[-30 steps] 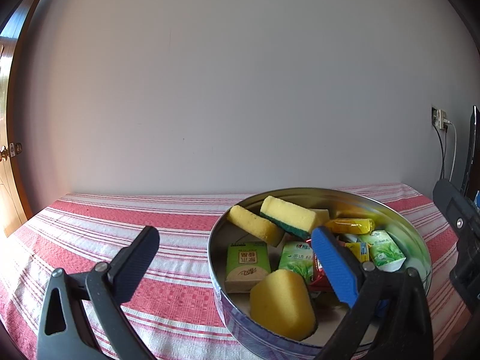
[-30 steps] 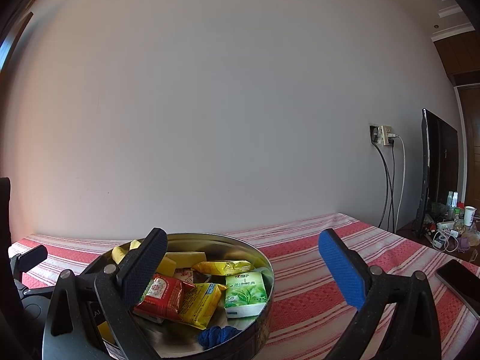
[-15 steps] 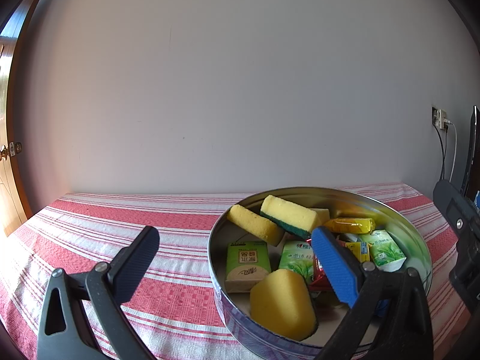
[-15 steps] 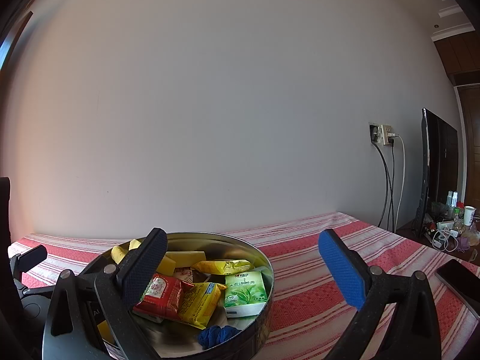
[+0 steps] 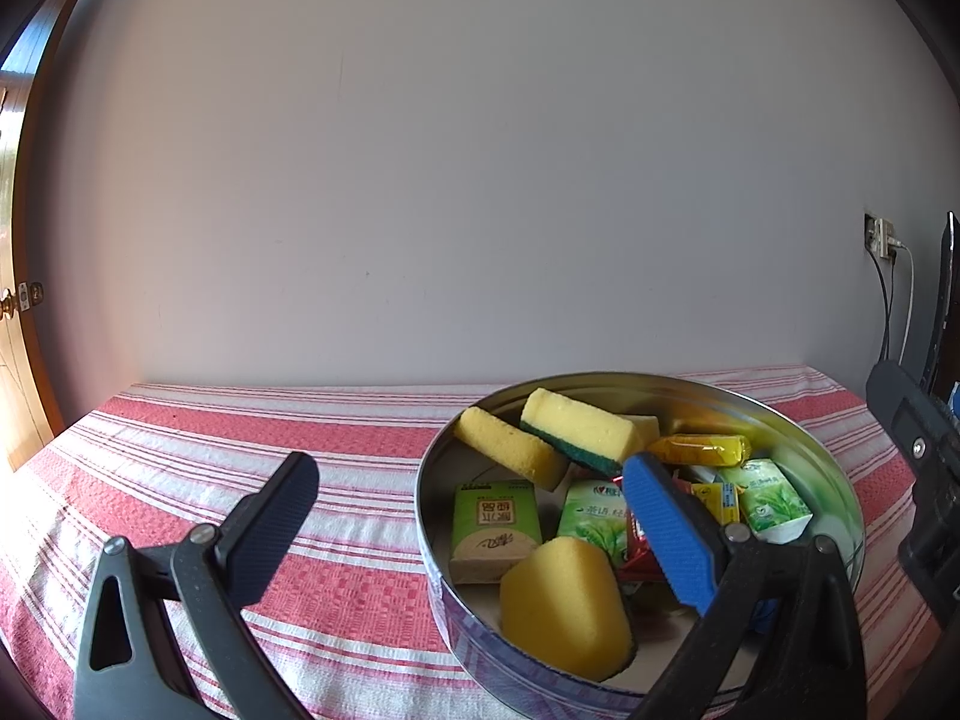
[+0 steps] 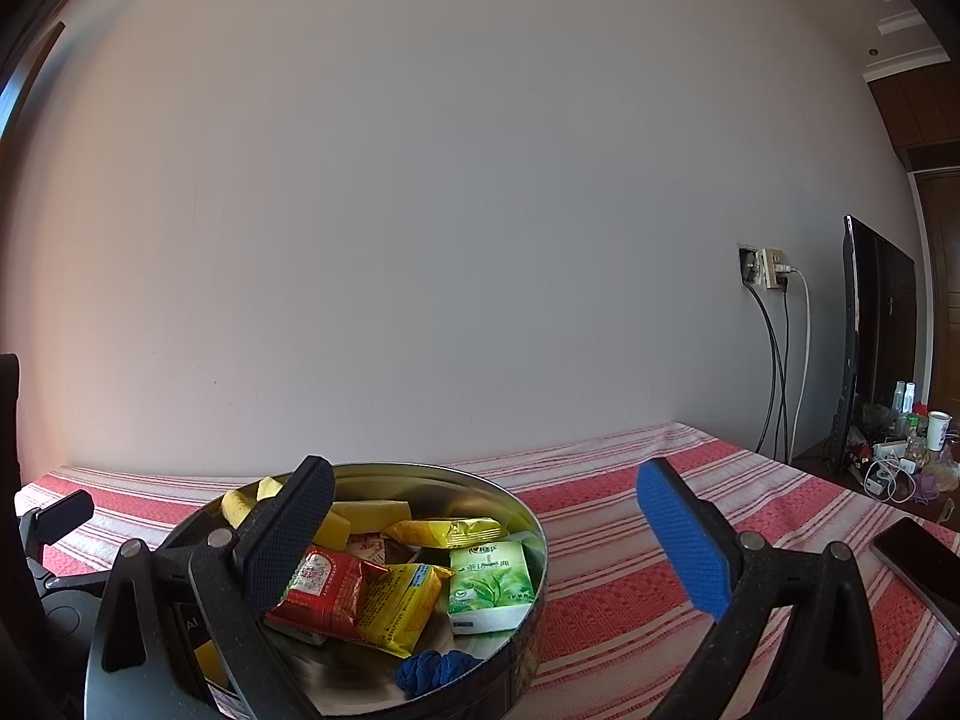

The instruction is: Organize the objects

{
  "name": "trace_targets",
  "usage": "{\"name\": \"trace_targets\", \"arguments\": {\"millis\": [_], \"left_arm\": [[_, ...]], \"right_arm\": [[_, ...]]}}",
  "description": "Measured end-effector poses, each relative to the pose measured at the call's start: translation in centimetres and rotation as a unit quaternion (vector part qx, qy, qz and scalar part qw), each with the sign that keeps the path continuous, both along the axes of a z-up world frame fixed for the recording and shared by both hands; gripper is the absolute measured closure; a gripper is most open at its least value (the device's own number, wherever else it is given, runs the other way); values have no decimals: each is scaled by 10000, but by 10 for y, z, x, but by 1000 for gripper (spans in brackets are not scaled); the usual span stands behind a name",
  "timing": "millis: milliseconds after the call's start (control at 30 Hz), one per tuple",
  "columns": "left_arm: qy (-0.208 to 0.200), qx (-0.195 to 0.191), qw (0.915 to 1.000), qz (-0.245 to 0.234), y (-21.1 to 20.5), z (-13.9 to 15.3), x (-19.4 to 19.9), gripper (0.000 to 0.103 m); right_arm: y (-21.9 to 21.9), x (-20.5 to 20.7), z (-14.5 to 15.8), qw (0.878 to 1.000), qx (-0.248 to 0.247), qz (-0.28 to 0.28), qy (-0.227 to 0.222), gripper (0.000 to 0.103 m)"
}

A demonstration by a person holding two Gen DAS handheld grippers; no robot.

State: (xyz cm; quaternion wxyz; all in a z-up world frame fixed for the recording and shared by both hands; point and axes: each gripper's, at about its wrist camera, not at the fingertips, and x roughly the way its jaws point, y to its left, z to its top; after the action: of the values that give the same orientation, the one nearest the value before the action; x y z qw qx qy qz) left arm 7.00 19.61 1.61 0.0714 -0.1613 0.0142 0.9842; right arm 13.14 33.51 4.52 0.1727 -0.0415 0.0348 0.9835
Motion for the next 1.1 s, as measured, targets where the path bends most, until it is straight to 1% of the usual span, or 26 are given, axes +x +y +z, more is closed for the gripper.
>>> {"name": "trace_targets", "arguments": {"millis": [367, 900, 1100], "left_arm": [[-56, 17, 10000, 36, -2, 1, -1, 0], [-4, -46, 10000, 47, -3, 2, 2, 0], [133, -215, 9997, 24, 4, 4, 8, 0]], "right_arm": [[-1, 0, 1, 10000, 14, 12, 2, 1], [1, 0, 0, 10000, -13, 37, -53, 1], [4, -1, 1, 9999, -59, 59, -87, 1]]}}
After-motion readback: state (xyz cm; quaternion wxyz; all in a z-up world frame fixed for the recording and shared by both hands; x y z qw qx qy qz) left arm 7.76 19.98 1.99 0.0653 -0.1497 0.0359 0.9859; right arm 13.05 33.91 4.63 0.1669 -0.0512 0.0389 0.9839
